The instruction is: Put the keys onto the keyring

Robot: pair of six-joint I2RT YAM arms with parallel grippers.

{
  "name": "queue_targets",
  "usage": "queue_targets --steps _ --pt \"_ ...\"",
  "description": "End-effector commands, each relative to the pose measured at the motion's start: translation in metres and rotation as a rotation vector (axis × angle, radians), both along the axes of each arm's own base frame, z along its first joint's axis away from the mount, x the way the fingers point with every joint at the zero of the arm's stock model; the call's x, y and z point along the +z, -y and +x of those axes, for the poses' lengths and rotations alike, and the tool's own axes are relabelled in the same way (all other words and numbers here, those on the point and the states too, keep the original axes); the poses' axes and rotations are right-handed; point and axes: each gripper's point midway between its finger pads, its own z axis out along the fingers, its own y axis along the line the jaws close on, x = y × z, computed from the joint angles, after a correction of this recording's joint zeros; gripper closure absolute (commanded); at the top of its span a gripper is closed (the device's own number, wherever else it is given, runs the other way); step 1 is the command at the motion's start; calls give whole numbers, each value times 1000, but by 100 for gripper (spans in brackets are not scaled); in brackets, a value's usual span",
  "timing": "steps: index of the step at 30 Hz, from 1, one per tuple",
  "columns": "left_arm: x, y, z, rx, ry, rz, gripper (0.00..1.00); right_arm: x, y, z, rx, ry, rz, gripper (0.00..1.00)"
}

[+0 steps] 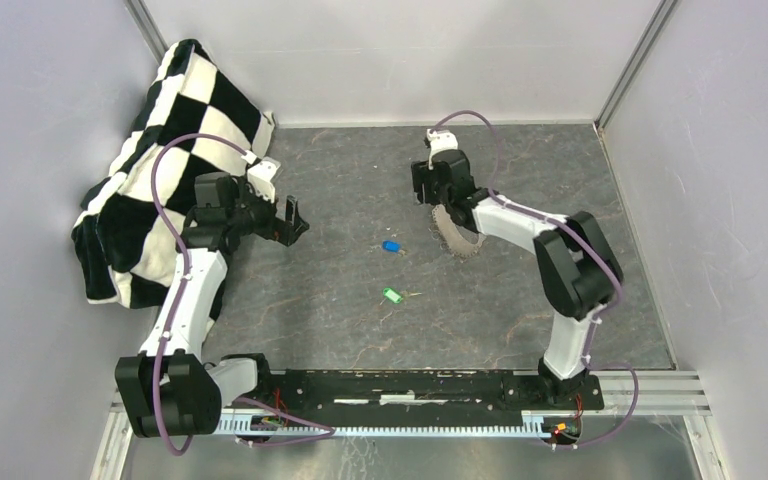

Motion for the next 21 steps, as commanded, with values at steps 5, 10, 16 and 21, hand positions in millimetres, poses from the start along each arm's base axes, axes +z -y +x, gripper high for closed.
queue_targets --steps 5,10,16,21 --pt "7 2 -5 -23 27 11 0 -55 8 36 -122 -89 -133 30" --pt "5 1 -3 -20 20 16 1 -72 11 38 -134 -125 -164 35" --pt "3 2 -2 -22 8 8 1 -89 8 44 -122 -136 -197 42" --pt "4 2 -3 -34 14 16 2 -110 7 44 -112 -192 -216 63"
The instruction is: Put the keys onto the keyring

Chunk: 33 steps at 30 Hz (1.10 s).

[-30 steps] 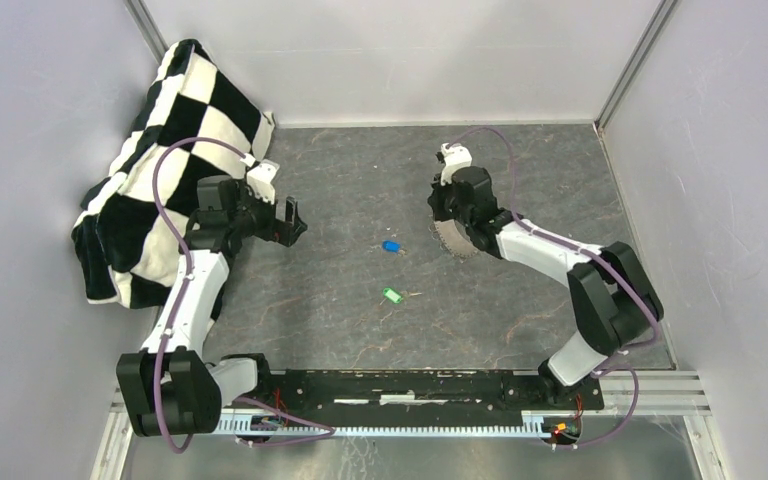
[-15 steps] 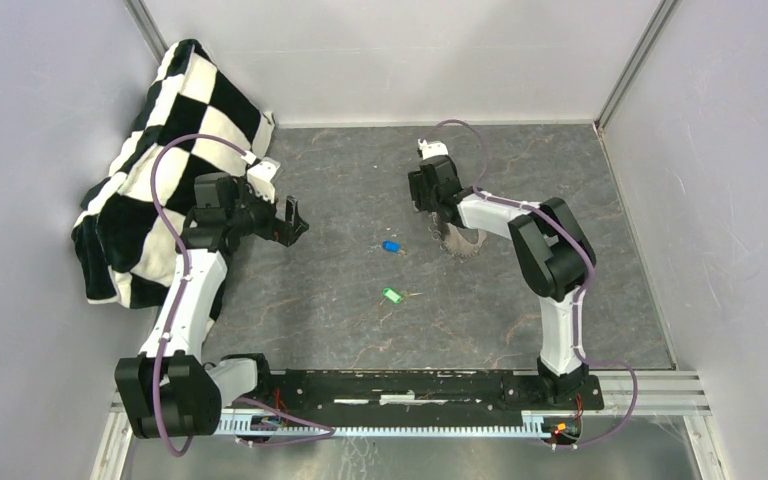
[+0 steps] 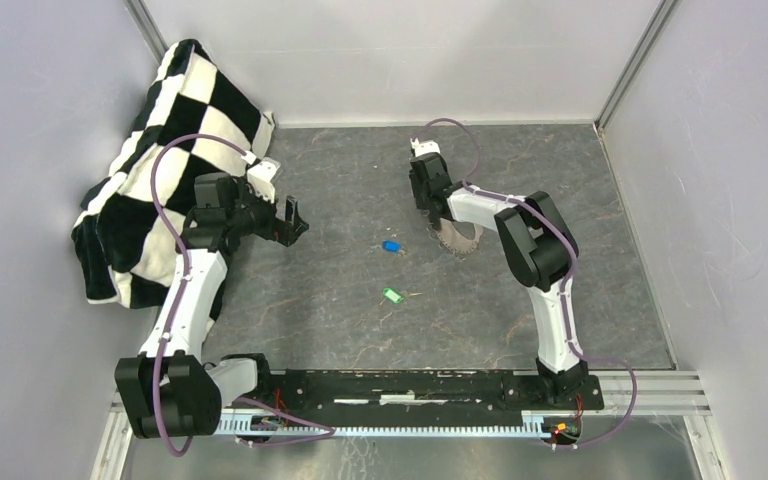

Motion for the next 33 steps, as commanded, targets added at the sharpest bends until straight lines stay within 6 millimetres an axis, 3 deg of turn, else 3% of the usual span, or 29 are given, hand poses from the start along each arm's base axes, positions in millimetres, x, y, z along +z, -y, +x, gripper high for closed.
queue_targets --steps 1,6,10,18,26,33 --pt "5 2 -1 -38 19 16 3 -16 2 2 -2 -32 -16 70" --pt "9 2 0 -37 20 16 5 -14 -8 -6 47 -31 43 100" --pt "8 4 -2 -45 17 10 7 11 -23 -10 119 16 132 100" --pt "11 5 -8 -78 17 27 15 91 -47 -29 296 149 281 100" --pt "19 15 -16 -135 29 -7 21 142 -62 -70 473 208 413 100" --pt "28 33 -29 -248 52 -56 24 176 -75 -122 668 233 546 100"
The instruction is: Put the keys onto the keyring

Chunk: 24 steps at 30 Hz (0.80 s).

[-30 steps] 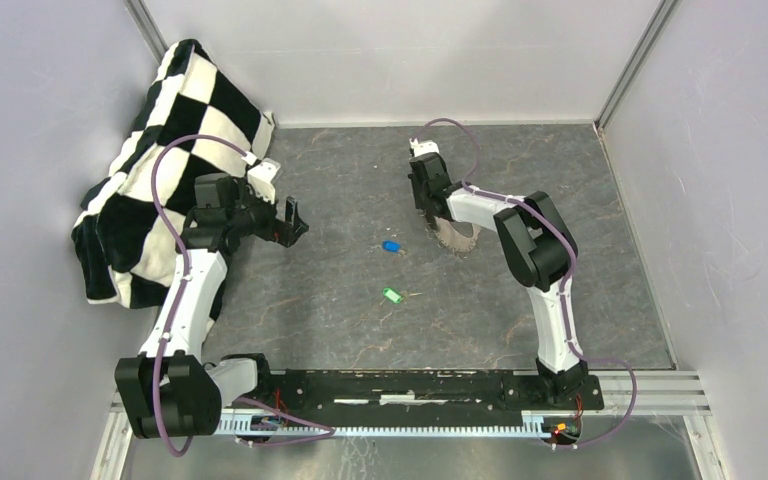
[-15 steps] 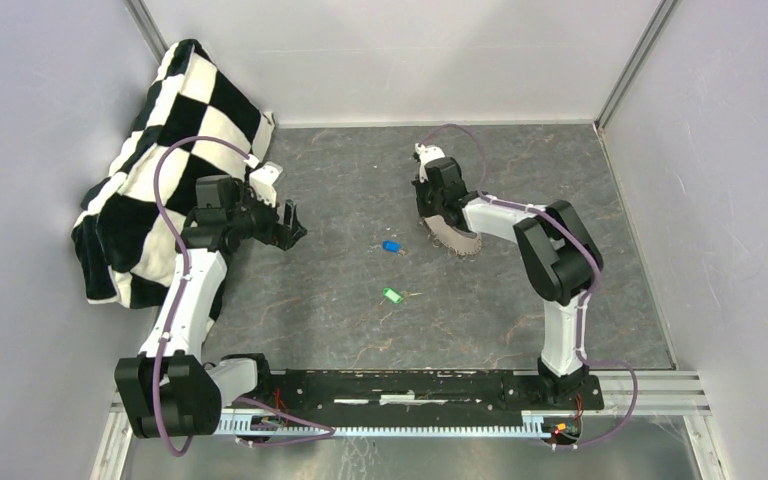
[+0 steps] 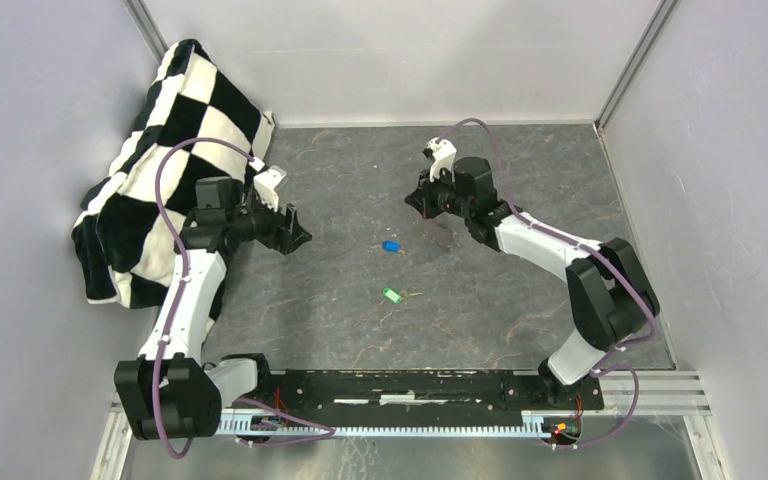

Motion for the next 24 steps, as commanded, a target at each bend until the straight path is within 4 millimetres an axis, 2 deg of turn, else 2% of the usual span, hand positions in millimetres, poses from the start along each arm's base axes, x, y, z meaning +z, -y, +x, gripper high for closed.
queue_targets --steps 1,3,6,11,16,21,24 --pt "36 21 -7 -145 122 -39 24 46 -21 -37 200 73 137 100" --pt "42 30 -10 -188 140 -46 24 56 -26 -53 267 79 168 100" --pt "53 57 -20 -293 186 -35 25 70 -25 -73 314 109 184 100" --pt "62 87 -30 -400 207 -34 30 89 -17 -91 332 156 196 100" --pt "70 114 -47 -506 231 -3 31 110 -16 -112 399 190 224 100" --pt "93 142 -65 -594 259 -40 27 139 -23 -146 524 222 300 100" --pt "108 152 -69 -601 276 -77 27 158 -26 -170 610 242 348 100"
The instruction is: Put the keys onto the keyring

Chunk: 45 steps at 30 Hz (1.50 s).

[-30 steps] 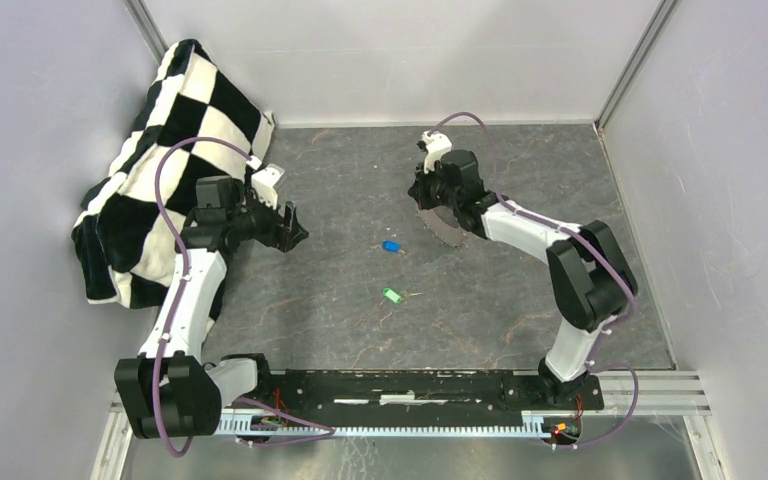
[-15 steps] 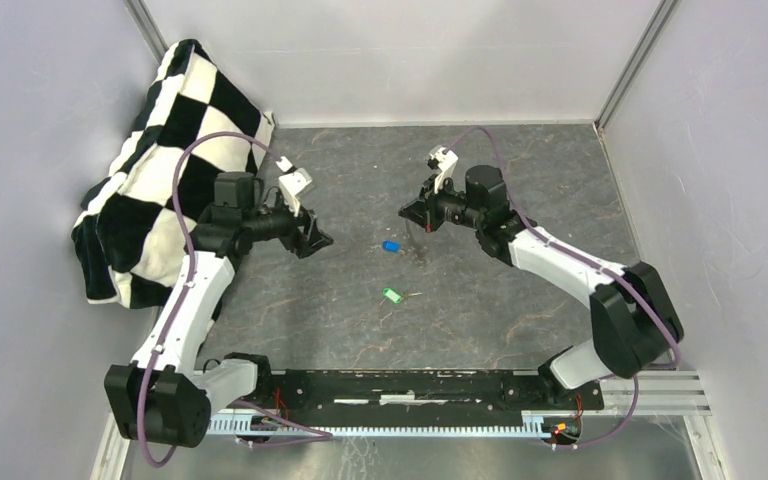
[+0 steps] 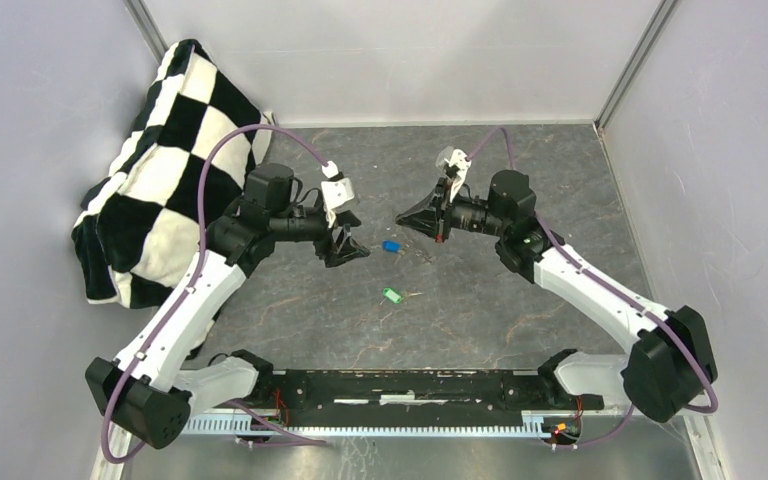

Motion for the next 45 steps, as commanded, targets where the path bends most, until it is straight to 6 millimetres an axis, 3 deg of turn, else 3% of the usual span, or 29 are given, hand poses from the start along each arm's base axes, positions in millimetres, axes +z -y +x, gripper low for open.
queue_targets --steps 1,11,21,29,37,45 --pt "37 13 -3 -20 58 -63 27 48 -7 -46 177 81 118 100" --pt "59 21 -45 -106 60 -152 34 77 -9 -103 325 62 279 100" --pt "76 23 -100 -258 -49 -243 41 97 -25 -139 410 33 391 100" --pt "78 17 -105 -267 13 -227 47 89 -40 -135 372 24 340 100" --pt "64 2 -105 -248 126 -136 41 86 -41 -128 306 33 319 100" --pt "52 -3 -104 -223 131 -114 52 82 -51 -127 306 30 302 100"
